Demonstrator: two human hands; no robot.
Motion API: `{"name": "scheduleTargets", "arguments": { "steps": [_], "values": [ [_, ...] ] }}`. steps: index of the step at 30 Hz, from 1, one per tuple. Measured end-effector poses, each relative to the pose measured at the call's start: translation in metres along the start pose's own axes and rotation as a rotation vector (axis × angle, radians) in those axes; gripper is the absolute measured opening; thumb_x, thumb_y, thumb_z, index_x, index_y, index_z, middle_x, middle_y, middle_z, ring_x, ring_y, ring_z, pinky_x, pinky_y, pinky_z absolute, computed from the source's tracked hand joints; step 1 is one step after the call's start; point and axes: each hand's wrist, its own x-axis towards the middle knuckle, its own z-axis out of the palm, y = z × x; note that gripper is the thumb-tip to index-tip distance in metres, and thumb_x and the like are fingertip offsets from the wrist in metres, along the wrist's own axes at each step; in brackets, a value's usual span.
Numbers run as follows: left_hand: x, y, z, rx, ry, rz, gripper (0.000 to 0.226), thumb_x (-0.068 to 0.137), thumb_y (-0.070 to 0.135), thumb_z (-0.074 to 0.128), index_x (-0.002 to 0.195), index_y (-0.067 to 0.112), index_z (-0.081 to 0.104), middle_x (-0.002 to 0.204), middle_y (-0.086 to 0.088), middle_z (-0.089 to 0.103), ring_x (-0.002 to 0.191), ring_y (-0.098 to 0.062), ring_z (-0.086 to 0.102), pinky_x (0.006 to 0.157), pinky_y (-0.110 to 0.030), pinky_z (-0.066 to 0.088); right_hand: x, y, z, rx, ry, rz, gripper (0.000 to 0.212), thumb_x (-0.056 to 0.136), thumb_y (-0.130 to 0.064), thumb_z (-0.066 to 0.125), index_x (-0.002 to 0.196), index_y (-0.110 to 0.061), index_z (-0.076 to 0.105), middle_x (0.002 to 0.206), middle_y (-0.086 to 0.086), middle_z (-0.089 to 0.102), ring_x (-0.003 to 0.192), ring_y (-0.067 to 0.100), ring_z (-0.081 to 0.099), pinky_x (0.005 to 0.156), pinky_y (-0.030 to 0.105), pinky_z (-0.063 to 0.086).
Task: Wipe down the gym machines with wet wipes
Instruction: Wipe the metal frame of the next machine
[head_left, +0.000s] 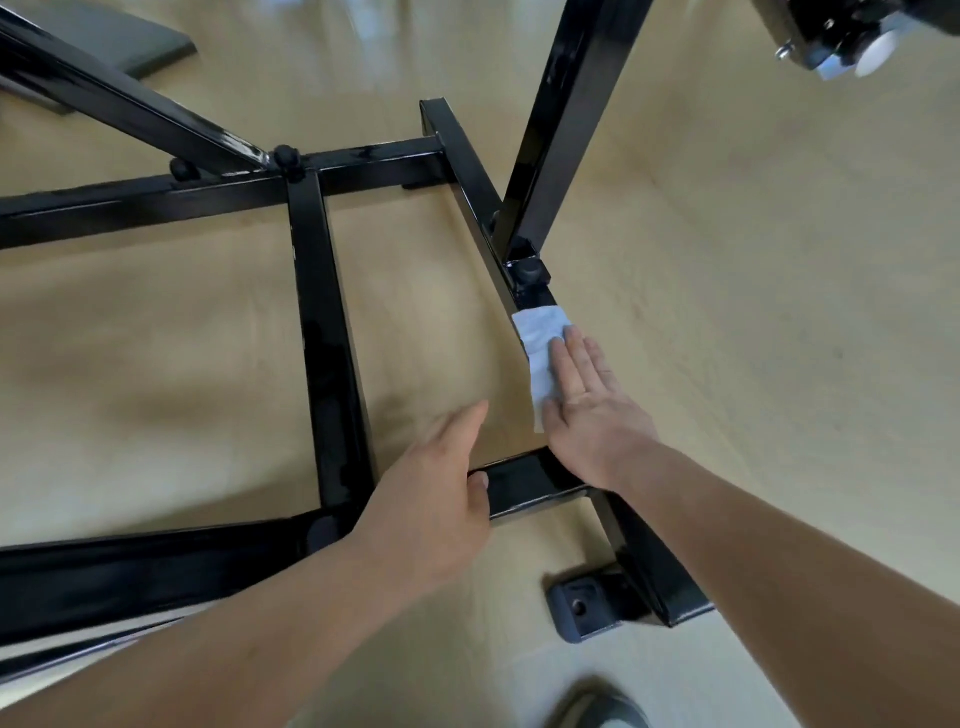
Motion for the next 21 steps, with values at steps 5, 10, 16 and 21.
{"name": "scheduleTargets", "arguments": {
  "steps": [5,10,16,21],
  "values": [
    [-0.029,0.009,0.022,-0.064,0.072,0.101,0.060,0.097,0.009,0.058,0.153,0.023,0.042,0.151,0.014,0.046,0.133,-0.004,0.044,0.105,-0.012,0.033,-0.094,0.029,0.037,-0.097,0.010,-0.042,0.071,0.097,-0.056,-0.015,0.156,-0.019,-0.028,0.164,-0.002,-0.036,0.150,0.013,-0.036,0.129,0.038,-0.009],
    [-0.069,0.021,0.052,-0.161,0.103,0.136,0.051,0.090,0.011,0.059,0.140,0.020,0.059,0.138,0.009,0.061,0.127,-0.003,0.053,0.107,-0.003,0.028,-0.111,0.036,0.035,0.001,0.017,0.073,0.066,0.103,-0.056,0.000,0.157,-0.027,-0.025,0.165,-0.008,-0.032,0.151,0.007,-0.031,0.127,0.030,-0.012],
    [-0.113,0.015,0.066,-0.169,-0.051,-0.033,0.057,0.099,0.019,0.058,0.151,0.037,0.043,0.140,0.028,0.046,0.131,0.004,0.045,0.107,-0.009,0.032,-0.109,0.019,0.047,-0.036,0.089,0.193,0.062,0.107,-0.044,0.002,0.161,-0.024,-0.022,0.167,-0.006,-0.030,0.154,0.011,-0.026,0.128,0.036,-0.008],
    [-0.119,0.012,0.051,-0.191,-0.095,-0.114,0.056,0.104,0.029,0.054,0.155,0.041,0.034,0.149,0.024,0.043,0.135,0.001,0.043,0.104,-0.009,0.029,-0.181,0.025,0.077,-0.036,0.183,0.174,0.069,0.098,-0.052,-0.010,0.160,-0.023,-0.018,0.167,-0.007,-0.027,0.152,0.009,-0.030,0.128,0.036,-0.010]
  ]
}}
